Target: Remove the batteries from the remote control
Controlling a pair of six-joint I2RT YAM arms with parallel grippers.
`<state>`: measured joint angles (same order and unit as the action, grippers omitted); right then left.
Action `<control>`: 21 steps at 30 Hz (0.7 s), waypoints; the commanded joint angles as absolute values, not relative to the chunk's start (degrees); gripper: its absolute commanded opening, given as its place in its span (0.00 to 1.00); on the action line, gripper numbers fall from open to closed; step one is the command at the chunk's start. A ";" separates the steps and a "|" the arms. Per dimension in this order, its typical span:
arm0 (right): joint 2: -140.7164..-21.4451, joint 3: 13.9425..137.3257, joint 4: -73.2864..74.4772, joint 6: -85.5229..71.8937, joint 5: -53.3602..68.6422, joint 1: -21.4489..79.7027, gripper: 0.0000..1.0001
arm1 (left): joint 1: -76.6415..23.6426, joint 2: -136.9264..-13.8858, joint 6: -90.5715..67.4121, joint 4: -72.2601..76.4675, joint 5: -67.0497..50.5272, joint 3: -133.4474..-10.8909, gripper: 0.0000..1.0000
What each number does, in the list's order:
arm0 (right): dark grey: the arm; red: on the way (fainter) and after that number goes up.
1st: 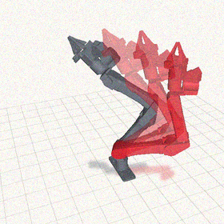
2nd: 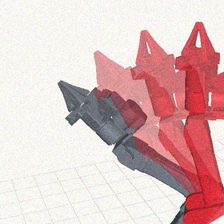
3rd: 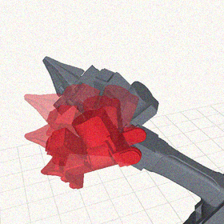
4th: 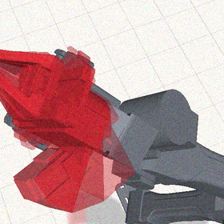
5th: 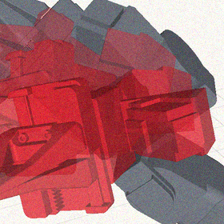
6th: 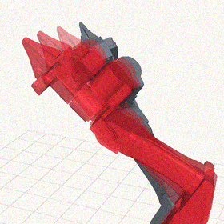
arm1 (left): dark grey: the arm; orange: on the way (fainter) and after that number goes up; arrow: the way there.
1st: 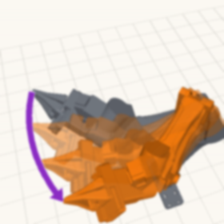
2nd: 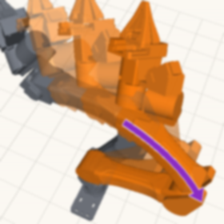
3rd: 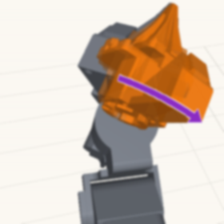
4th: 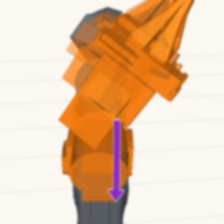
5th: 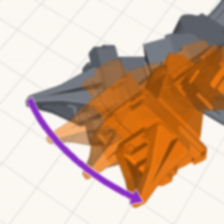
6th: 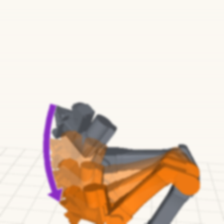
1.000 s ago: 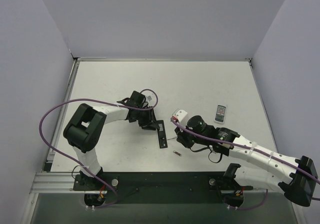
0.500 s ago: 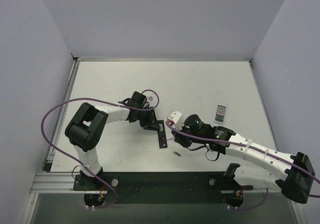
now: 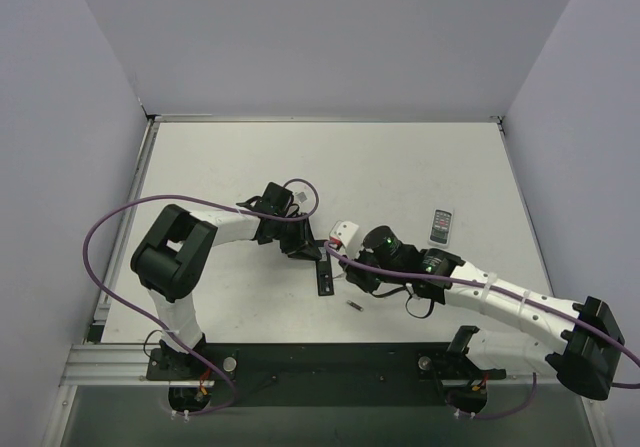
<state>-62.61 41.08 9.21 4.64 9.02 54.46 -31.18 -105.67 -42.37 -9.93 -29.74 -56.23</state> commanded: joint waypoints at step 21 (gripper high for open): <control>-65.92 44.39 9.84 9.31 7.29 56.86 0.00 | -31.64 -106.70 -42.27 -8.70 -29.79 -55.72 0.34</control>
